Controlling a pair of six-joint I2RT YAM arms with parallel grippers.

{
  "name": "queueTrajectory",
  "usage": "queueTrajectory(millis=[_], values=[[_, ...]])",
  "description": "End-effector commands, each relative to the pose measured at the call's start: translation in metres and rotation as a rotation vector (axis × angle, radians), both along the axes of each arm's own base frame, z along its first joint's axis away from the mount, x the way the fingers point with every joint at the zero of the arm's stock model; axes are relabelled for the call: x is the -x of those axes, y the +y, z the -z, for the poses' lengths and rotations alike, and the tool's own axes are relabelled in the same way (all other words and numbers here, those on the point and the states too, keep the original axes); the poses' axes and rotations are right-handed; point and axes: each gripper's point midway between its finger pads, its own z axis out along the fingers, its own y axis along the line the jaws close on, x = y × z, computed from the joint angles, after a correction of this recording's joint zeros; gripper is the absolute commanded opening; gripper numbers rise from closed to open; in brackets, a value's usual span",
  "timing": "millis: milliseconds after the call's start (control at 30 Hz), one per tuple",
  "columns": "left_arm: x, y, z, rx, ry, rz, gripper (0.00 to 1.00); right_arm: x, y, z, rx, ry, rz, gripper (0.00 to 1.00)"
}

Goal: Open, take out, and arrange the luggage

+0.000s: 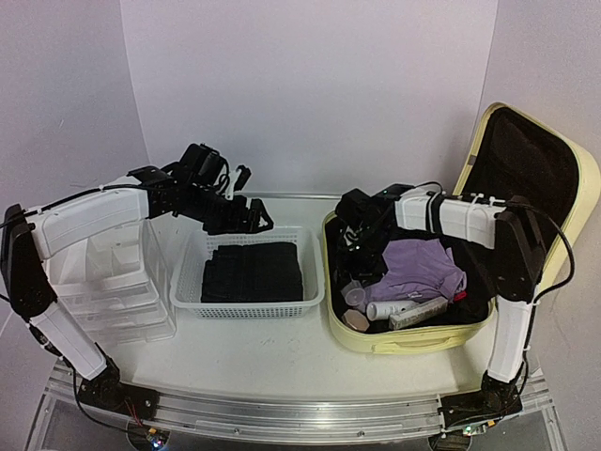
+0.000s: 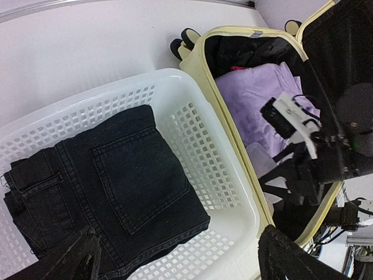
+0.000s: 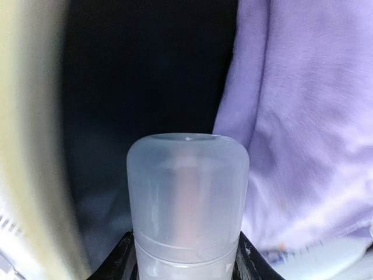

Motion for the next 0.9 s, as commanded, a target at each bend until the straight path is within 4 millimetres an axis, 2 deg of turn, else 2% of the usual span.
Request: queueTrajectory(millis=[0, 67, 167, 300, 433, 533, 700, 867], values=[[-0.012, -0.001, -0.014, 0.027, -0.009, -0.005, 0.94, 0.004, -0.006, -0.066, -0.087, -0.147, -0.049, 0.28], [-0.015, 0.001, -0.013, 0.027, -0.005, -0.015, 0.94, 0.011, -0.013, -0.070, -0.082, -0.161, -0.077, 0.28], [-0.018, 0.003, -0.010, 0.022, 0.003, -0.023, 0.94, 0.030, -0.021, -0.056, -0.076, -0.104, -0.116, 0.29], [-0.020, 0.004, -0.006, 0.017, 0.018, -0.031, 0.94, 0.051, -0.013, -0.036, -0.094, -0.028, -0.151, 0.34], [-0.020, 0.001, -0.004, 0.024, 0.035, -0.030, 0.94, 0.059, -0.008, -0.020, -0.071, 0.009, -0.174, 0.36], [-0.020, 0.000, -0.005, 0.029, 0.038, -0.028, 0.94, 0.059, -0.004, -0.016, -0.073, 0.023, -0.185, 0.51], [-0.020, 0.000, -0.007, 0.029, 0.032, -0.027, 0.94, 0.056, 0.006, -0.030, -0.121, 0.011, -0.187, 0.74], [-0.020, 0.002, -0.005, 0.023, 0.031, -0.031, 0.94, 0.054, 0.001, -0.031, -0.091, 0.002, -0.196, 0.81]])
